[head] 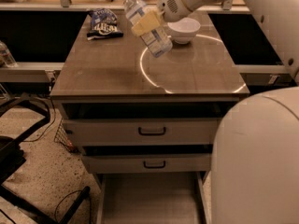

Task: Place blue plastic bottle upright

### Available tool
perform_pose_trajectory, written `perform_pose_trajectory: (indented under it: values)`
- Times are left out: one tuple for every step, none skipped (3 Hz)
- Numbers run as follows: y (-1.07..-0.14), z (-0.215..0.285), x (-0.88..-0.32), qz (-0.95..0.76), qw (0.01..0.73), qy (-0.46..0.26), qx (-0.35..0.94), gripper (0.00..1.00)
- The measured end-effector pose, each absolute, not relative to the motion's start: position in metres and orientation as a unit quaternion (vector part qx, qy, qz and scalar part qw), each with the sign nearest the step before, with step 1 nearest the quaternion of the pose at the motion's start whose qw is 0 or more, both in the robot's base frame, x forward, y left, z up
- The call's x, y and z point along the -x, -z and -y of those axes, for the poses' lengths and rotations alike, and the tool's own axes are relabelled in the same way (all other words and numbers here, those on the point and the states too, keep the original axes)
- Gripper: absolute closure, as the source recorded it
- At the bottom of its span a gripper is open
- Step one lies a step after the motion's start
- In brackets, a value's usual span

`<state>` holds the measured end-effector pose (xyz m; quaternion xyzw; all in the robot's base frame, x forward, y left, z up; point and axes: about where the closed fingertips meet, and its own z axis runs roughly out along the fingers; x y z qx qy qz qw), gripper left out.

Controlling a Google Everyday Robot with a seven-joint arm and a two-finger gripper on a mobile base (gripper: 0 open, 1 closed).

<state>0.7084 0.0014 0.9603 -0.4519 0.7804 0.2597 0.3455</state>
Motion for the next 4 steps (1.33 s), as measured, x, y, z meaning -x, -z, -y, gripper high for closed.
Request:
perform_pose_trajectory:
  values:
    - [-0.947, 0.001, -0.71, -0.759, 0.374, -0.292, 0.445, 1.0]
    - [-0.936, 0.004, -0.711, -0.735, 0.409, -0.331, 0.428, 1.0]
    - [-0.936, 0.003, -0.72, -0.692, 0.457, -0.37, 0.419, 1.0]
    - [-0.933, -0.009, -0.73, -0.657, 0.478, -0.397, 0.427, 1.0]
